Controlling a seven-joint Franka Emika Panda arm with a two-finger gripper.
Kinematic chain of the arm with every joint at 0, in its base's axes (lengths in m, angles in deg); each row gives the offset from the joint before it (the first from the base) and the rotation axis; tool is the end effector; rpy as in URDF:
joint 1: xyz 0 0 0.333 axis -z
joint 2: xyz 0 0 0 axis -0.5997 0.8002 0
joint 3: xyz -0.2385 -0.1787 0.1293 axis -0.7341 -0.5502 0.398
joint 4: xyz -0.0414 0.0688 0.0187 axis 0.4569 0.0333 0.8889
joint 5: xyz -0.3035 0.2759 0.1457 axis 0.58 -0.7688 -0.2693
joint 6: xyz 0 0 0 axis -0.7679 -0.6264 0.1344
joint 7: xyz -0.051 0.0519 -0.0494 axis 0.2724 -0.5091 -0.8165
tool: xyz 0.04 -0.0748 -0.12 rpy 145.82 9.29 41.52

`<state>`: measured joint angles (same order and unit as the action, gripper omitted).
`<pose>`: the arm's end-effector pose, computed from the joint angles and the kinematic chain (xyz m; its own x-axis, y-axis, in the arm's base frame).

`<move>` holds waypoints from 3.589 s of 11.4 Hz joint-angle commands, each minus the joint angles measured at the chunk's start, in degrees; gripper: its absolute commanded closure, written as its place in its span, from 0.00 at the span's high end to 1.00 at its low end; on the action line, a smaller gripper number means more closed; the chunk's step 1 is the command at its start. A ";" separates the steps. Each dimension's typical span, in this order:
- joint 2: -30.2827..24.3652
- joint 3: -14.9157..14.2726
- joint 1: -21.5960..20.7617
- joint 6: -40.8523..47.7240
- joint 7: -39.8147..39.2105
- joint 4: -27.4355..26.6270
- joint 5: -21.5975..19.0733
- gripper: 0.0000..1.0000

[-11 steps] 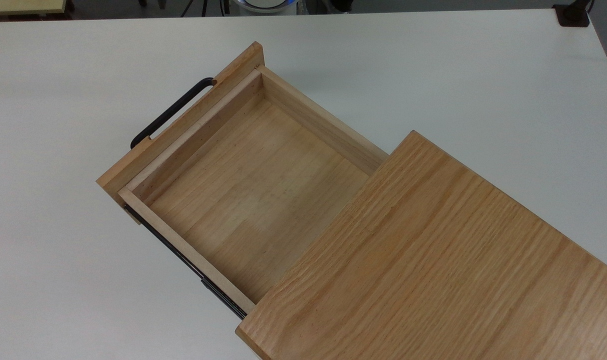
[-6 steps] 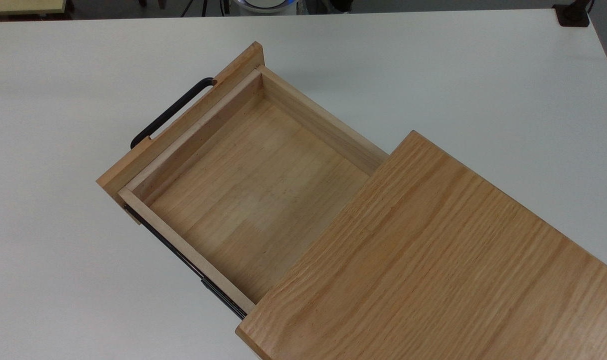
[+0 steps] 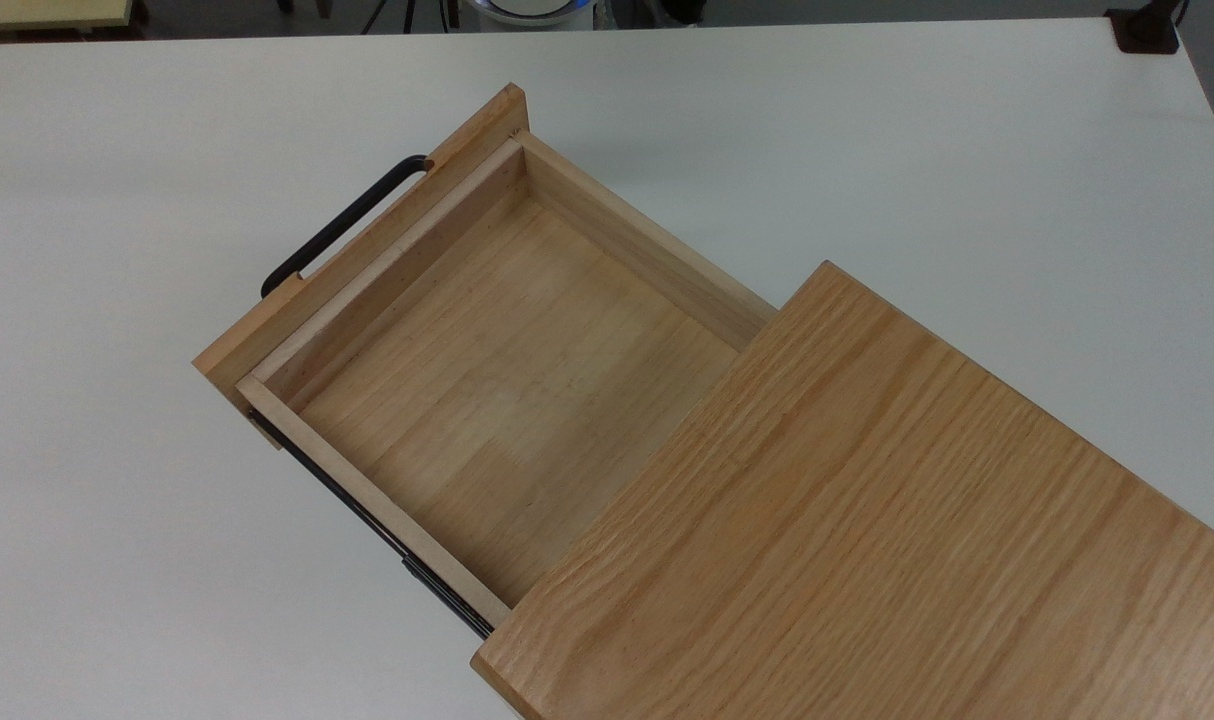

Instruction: Close the drawer by sliding it

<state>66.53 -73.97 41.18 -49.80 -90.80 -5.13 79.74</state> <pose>0.5965 -0.0385 0.6038 0.9998 0.0158 0.0077 0.0152 -0.9969 0.0766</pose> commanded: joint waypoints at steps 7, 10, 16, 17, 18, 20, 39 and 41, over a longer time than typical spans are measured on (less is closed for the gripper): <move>0.19 -4.33 0.86 -4.16 -28.24 -2.68 1.89 1.00; 3.52 -4.87 2.43 -7.34 -29.73 -2.33 1.45 0.87; 8.87 -9.79 2.61 -11.47 -43.22 1.62 -10.32 0.00; 10.02 -9.79 2.96 -11.65 -46.93 1.98 -10.50 0.00; 11.34 -9.70 2.79 -11.65 -50.01 3.55 -10.59 0.00; 13.72 -8.92 2.26 -12.09 -53.46 6.01 -10.42 0.00; 21.28 -4.09 -5.82 -32.91 -47.32 11.03 -19.29 0.00; 22.42 -3.29 -6.44 -37.73 -45.05 10.95 -19.29 0.00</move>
<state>86.79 -77.92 35.71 -82.82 -138.59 3.89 61.63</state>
